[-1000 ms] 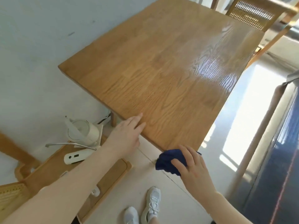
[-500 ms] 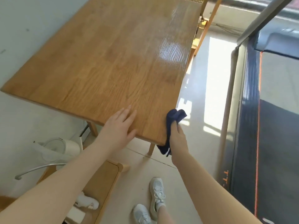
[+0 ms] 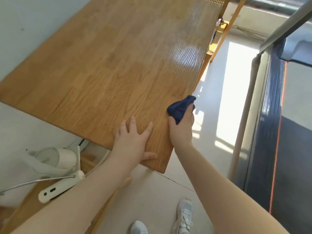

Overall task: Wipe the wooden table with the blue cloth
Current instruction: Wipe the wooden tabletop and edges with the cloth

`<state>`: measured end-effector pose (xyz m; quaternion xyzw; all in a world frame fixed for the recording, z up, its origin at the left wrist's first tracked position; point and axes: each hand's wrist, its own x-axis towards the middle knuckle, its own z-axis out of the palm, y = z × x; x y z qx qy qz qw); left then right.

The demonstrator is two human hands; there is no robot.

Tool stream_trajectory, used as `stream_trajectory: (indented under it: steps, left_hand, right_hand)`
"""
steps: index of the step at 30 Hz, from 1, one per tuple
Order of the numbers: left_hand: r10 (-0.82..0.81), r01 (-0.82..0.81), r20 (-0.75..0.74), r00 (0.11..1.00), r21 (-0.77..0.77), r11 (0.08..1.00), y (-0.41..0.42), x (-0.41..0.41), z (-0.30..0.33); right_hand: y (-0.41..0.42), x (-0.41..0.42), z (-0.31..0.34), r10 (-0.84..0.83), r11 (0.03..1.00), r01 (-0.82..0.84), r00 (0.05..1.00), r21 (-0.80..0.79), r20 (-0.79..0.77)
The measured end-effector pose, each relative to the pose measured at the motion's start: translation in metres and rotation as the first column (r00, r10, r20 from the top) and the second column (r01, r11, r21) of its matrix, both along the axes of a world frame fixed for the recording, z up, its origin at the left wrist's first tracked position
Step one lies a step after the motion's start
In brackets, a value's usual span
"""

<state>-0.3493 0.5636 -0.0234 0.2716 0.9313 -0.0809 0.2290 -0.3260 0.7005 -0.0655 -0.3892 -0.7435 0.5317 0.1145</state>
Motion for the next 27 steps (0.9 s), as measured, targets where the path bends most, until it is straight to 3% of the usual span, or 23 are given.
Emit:
stream_trajectory:
  steps: [4, 9, 13, 20, 27]
  left_hand:
    - [0.031, -0.028, 0.055, 0.998, -0.038, 0.999, 0.012, -0.001, 0.012]
    - [0.07, -0.064, 0.068, 0.995, -0.081, 0.995, 0.015, 0.001, 0.014]
    - [0.113, -0.103, 0.088, 0.99, -0.111, 0.988, 0.021, 0.004, 0.015]
    - [0.148, -0.136, 0.095, 0.984, -0.119, 0.984, 0.023, 0.001, 0.018]
    - [0.003, -0.01, -0.033, 0.999, -0.198, 0.98, 0.021, -0.002, 0.023]
  right_hand:
    - [-0.023, 0.034, 0.001, 0.145, 0.989, -0.145, 0.989, 0.017, 0.029]
    - [0.042, -0.026, -0.001, 0.163, 0.984, -0.166, 0.985, 0.066, 0.049]
    - [0.07, -0.057, 0.013, 0.218, 0.958, -0.252, 0.949, 0.137, 0.228]
    - [0.025, 0.016, 0.019, 0.453, 0.882, -0.47, 0.865, 0.032, 0.215]
    - [0.071, -0.035, 0.012, 0.405, 0.871, -0.454, 0.879, 0.187, 0.25]
